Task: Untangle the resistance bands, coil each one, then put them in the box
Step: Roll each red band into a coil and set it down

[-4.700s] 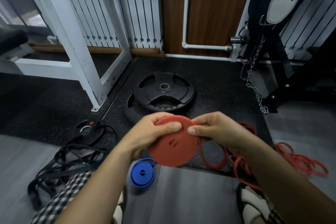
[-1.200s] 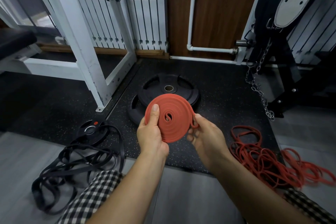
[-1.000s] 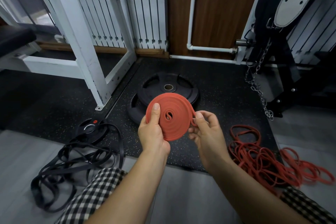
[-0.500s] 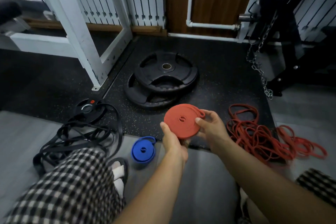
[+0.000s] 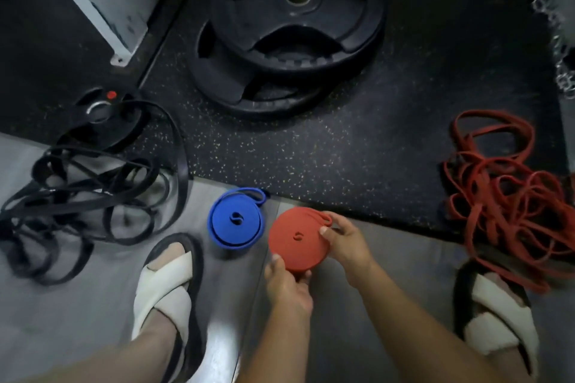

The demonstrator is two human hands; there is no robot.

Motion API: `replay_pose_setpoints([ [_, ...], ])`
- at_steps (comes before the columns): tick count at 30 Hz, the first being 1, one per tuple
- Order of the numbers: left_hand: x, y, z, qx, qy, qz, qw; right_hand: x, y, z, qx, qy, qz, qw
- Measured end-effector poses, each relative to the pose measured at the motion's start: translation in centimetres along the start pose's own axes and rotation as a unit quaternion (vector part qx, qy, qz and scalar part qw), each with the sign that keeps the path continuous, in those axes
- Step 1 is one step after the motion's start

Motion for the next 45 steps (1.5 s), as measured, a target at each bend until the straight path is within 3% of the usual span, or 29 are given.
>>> replay_pose_setpoints([
  [7,0.8,-1.5,-5.7,-0.019,0.001,0.020,1.000,2.6,3.1,-5.7,-0.029,0.036,0.138,0.989],
  [11,0.9,-1.9,-6.5,-0.027,0.009,0.023,0.999,2.9,3.9,-5.3,-0.105,0.119,0.328,0.931],
  [13,1.0,-1.6,-6.6,-0.017,0.017,0.013,1.000,2.7,3.5,-5.1,-0.135,0.158,0.370,0.906],
  [19,1.7,-0.2,-6.7,0.019,0.066,-0.048,0.996,2.8,2.7,-5.4,-0.122,0.138,0.389,0.902],
  [26,1.6,-0.1,-7.3,0.042,0.084,-0.113,0.989,2.6,2.5,-5.6,-0.120,0.166,0.337,0.919],
  [30,1.0,-0.6,-7.9,0.154,0.101,-0.257,0.949,2.3,2.8,-6.6,-0.060,0.198,0.271,0.940],
  [33,1.4,-0.8,-7.0,0.221,0.028,-0.280,0.934,2.2,2.9,-7.0,0.005,0.230,0.163,0.959],
  [36,1.3,-1.2,-6.6,0.262,0.004,-0.440,0.859,1.4,2.4,-7.0,0.023,0.228,0.205,0.951],
  [38,1.3,-1.1,-6.5,0.279,-0.001,-0.489,0.826,0.7,1.8,-6.9,0.014,0.226,0.243,0.943],
  [43,1.3,-0.3,-5.6,0.298,0.030,-0.577,0.759,0.9,1.6,-6.2,-0.009,0.101,0.201,0.974],
  [45,1.9,0.1,-4.6,0.312,0.031,-0.567,0.762,-0.4,1.3,-5.4,-0.039,0.087,0.218,0.971],
])
Point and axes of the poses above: each hand's wrist, its own z-axis away from the middle knuckle, its own x-axis out of the palm, y = z × x, the point moved 2 cm from there along -z, towards the middle knuckle, and after that the axes turned 5 degrees about y, right-handed, at the moved point
